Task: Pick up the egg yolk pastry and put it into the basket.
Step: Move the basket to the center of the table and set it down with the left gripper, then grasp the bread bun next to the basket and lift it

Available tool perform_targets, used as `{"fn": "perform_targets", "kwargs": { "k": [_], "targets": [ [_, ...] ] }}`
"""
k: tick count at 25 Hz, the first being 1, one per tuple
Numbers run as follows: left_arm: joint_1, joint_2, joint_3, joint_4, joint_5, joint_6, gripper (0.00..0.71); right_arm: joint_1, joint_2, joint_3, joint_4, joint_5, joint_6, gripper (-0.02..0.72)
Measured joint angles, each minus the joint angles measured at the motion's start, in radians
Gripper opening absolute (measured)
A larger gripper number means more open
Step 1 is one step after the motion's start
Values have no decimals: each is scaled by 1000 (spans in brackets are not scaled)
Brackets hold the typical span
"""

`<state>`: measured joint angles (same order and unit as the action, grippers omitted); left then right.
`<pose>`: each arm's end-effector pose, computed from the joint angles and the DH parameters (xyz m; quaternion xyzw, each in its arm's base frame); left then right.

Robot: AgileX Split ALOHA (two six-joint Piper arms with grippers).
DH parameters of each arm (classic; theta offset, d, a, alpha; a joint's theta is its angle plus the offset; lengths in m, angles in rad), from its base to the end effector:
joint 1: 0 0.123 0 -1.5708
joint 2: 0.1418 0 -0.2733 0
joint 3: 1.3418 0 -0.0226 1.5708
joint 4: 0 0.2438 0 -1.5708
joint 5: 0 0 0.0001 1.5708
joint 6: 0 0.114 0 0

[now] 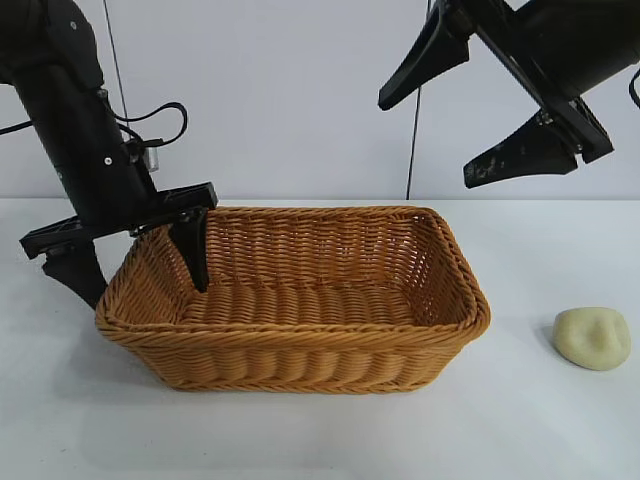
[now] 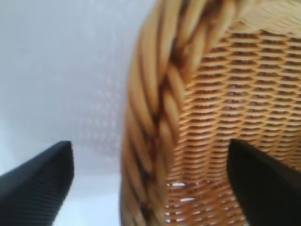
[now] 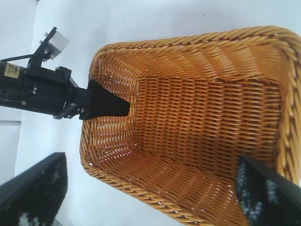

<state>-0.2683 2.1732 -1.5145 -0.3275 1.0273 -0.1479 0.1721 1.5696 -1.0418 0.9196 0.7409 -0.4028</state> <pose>0.3792 -0.1368 0.1016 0.0267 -0.9899 0.1325 0.0421 0.3093 0.1159 0.2320 0.0033 0.9178 0.3349 0.2133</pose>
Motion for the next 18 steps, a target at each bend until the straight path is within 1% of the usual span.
{"fn": "perform_targets", "kwargs": {
  "k": [5, 8, 13, 16, 18],
  "targets": [
    [0, -9, -107, 26, 116, 0, 692, 0, 0, 0, 0, 0, 2, 689],
    [0, -39, -201, 79, 164, 0, 692, 0, 0, 0, 0, 0, 2, 689],
    [0, -91, -321, 195, 177, 1, 694, 0, 0, 0, 0, 0, 2, 689],
    [4, -92, -346, 210, 179, 1, 694, 0, 0, 0, 0, 0, 2, 689],
    [15, -92, -347, 210, 180, 3, 694, 0, 0, 0, 0, 0, 2, 689]
  ]
}}
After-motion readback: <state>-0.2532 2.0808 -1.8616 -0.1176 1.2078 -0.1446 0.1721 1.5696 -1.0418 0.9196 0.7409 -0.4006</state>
